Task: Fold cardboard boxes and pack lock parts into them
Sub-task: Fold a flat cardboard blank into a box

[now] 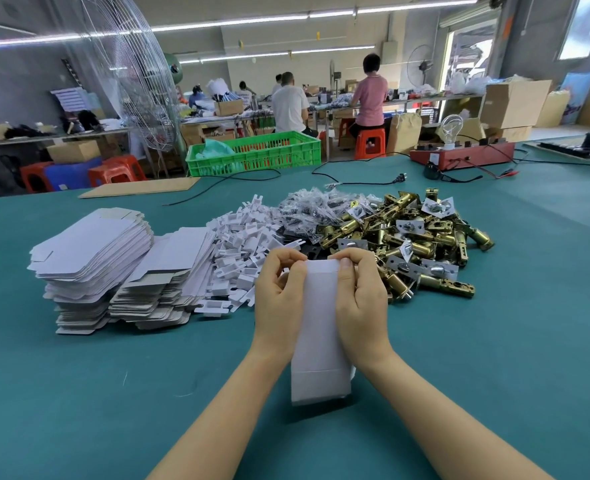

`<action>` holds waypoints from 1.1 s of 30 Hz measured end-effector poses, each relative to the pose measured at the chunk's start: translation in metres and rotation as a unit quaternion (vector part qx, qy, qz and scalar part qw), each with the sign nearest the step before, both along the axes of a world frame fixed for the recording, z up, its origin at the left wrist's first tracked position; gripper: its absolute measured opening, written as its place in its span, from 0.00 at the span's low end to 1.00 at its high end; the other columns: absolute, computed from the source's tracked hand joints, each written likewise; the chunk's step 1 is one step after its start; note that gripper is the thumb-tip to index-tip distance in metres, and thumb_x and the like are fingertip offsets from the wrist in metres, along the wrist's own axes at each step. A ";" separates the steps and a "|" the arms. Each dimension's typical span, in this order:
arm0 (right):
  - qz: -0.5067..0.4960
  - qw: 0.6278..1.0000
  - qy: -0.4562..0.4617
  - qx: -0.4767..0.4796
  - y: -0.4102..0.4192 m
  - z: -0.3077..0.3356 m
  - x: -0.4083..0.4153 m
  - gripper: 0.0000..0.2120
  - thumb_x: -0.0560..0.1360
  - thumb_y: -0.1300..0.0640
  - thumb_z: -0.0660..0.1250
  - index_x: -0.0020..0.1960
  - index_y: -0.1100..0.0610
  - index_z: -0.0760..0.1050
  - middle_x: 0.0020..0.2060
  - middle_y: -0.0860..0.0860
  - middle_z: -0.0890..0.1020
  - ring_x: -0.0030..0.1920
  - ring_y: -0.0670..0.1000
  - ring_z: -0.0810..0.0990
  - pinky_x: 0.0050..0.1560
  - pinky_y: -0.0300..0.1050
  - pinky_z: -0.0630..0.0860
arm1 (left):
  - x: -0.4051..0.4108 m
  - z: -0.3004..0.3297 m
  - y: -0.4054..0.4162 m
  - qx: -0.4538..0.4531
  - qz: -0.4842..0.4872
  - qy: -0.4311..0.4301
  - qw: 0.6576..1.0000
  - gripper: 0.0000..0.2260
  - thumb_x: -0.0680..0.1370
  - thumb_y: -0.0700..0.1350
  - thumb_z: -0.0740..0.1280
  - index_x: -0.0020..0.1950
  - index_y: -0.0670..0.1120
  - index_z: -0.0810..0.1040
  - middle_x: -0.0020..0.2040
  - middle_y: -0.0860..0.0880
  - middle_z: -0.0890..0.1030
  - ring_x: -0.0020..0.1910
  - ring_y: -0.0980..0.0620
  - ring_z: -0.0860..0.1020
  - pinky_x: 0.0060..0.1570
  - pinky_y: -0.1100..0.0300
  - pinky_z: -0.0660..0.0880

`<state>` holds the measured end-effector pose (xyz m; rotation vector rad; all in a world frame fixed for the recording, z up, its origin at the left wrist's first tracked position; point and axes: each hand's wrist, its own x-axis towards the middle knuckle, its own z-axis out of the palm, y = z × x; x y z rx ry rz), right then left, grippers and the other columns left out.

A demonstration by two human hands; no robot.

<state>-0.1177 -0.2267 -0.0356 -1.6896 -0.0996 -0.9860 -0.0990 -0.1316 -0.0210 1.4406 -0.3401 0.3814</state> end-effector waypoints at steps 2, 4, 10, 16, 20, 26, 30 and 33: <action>-0.002 1.000 -0.004 -0.001 0.001 0.001 0.000 0.06 0.80 0.59 0.55 0.50 0.55 0.71 0.39 0.46 0.75 0.37 0.41 0.71 0.40 0.31 0.66 | 0.000 -0.001 -0.001 -0.010 0.002 -0.008 1.000 0.09 0.79 0.34 0.63 0.43 0.47 0.76 0.35 0.60 0.76 0.33 0.63 0.70 0.33 0.73 0.67; -0.003 1.000 -0.008 0.001 0.000 0.002 0.000 0.05 0.79 0.57 0.56 0.50 0.54 0.71 0.39 0.47 0.76 0.38 0.41 0.72 0.40 0.30 0.66 | -0.001 -0.002 -0.002 -0.010 0.002 -0.018 1.000 0.09 0.81 0.37 0.64 0.44 0.49 0.75 0.35 0.62 0.75 0.33 0.64 0.70 0.34 0.73 0.67; 0.008 1.000 -0.008 -0.014 -0.003 0.000 -0.001 0.05 0.80 0.59 0.59 0.50 0.58 0.73 0.38 0.47 0.76 0.35 0.41 0.72 0.39 0.31 0.66 | 0.000 -0.006 -0.003 0.004 -0.009 -0.018 1.000 0.07 0.82 0.39 0.63 0.45 0.48 0.73 0.34 0.62 0.74 0.31 0.63 0.68 0.32 0.71 0.67; 0.001 0.999 -0.026 -0.027 -0.003 0.005 -0.003 0.10 0.79 0.57 0.59 0.53 0.61 0.75 0.34 0.48 0.76 0.30 0.43 0.69 0.33 0.31 0.63 | -0.004 -0.004 -0.005 -0.002 0.022 -0.030 0.999 0.06 0.81 0.40 0.63 0.46 0.48 0.73 0.34 0.63 0.74 0.31 0.64 0.68 0.31 0.73 0.67; 0.013 0.999 -0.031 -0.015 -0.003 0.008 -0.004 0.07 0.78 0.57 0.60 0.51 0.57 0.75 0.35 0.56 0.78 0.28 0.49 0.68 0.29 0.37 0.64 | -0.003 -0.002 -0.005 0.008 0.028 -0.027 0.999 0.08 0.82 0.38 0.62 0.45 0.49 0.74 0.34 0.62 0.75 0.31 0.63 0.69 0.32 0.71 0.67; 0.041 0.999 -0.031 -0.004 -0.002 0.011 -0.005 0.06 0.78 0.57 0.60 0.48 0.46 0.71 0.39 0.60 0.80 0.28 0.53 0.69 0.29 0.46 0.66 | 0.000 -0.001 -0.003 -0.001 0.041 -0.011 0.999 0.08 0.81 0.37 0.63 0.44 0.47 0.73 0.31 0.60 0.74 0.29 0.61 0.67 0.30 0.69 0.65; 0.049 0.998 -0.050 -0.006 -0.003 0.014 -0.005 0.06 0.78 0.59 0.60 0.49 0.49 0.71 0.43 0.48 0.82 0.33 0.54 0.75 0.33 0.46 0.71 | -0.004 0.000 -0.004 0.018 0.043 -0.057 0.997 0.04 0.82 0.42 0.63 0.47 0.47 0.74 0.38 0.55 0.74 0.32 0.59 0.68 0.33 0.68 0.66; 0.037 0.994 -0.103 -0.020 -0.005 0.018 -0.005 0.05 0.79 0.60 0.59 0.53 0.52 0.70 0.48 0.47 0.80 0.44 0.47 0.80 0.43 0.39 0.75 | -0.008 0.004 -0.004 0.045 0.055 -0.137 0.988 0.02 0.80 0.45 0.61 0.49 0.50 0.73 0.42 0.51 0.74 0.36 0.58 0.70 0.37 0.68 0.67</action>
